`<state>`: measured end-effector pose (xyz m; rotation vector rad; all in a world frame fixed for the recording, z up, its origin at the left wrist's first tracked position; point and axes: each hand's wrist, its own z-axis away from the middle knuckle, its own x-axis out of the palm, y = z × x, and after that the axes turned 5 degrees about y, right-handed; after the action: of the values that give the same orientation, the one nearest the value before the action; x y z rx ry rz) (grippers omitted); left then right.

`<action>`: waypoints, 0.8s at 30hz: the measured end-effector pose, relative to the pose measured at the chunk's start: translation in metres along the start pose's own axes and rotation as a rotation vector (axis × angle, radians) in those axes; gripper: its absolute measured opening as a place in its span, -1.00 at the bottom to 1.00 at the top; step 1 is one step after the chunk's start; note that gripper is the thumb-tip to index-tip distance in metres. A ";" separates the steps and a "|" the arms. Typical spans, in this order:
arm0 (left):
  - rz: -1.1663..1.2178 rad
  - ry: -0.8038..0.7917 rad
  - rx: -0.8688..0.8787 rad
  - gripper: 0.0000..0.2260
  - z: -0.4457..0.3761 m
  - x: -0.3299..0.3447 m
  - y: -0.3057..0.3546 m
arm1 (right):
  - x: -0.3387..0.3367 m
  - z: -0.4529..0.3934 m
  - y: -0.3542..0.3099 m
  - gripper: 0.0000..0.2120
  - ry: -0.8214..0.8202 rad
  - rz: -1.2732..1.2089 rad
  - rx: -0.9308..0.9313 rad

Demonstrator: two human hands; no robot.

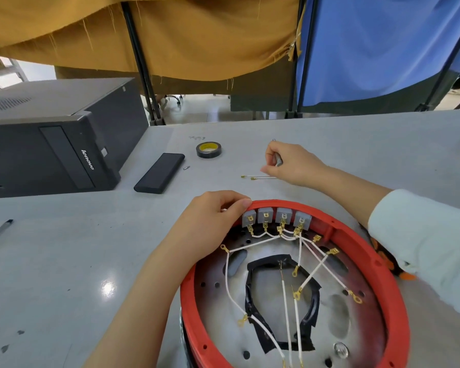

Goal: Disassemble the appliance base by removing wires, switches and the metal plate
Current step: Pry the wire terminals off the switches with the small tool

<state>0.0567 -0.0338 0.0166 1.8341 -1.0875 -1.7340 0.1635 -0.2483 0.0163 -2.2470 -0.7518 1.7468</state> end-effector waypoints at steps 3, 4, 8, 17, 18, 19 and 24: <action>-0.028 -0.001 0.005 -0.81 0.000 -0.001 0.002 | -0.015 0.019 -0.018 -0.83 0.004 -0.168 0.000; -0.036 -0.001 0.007 -0.80 0.000 -0.001 0.003 | -0.020 0.026 -0.024 -0.82 0.001 -0.202 -0.003; -0.045 0.017 0.002 -0.78 0.002 -0.001 0.004 | -0.039 0.055 -0.043 -0.80 -0.008 -0.264 -0.008; -0.058 0.136 -0.074 -0.79 0.019 -0.002 0.005 | -0.042 0.099 -0.077 -0.58 0.005 -0.748 0.150; -0.070 0.156 -0.084 -0.79 0.022 -0.001 0.006 | -0.039 0.101 -0.077 -0.57 0.008 -0.779 0.185; -0.083 0.177 -0.092 -0.78 0.026 -0.001 0.006 | -0.038 0.103 -0.077 -0.56 0.021 -0.804 0.215; -0.193 0.256 -0.123 -0.76 0.039 0.000 0.008 | -0.033 0.110 -0.073 -0.59 0.164 -0.831 0.243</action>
<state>0.0171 -0.0303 0.0167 2.0685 -0.7086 -1.5715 0.0342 -0.2193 0.0466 -1.5428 -1.1394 1.1541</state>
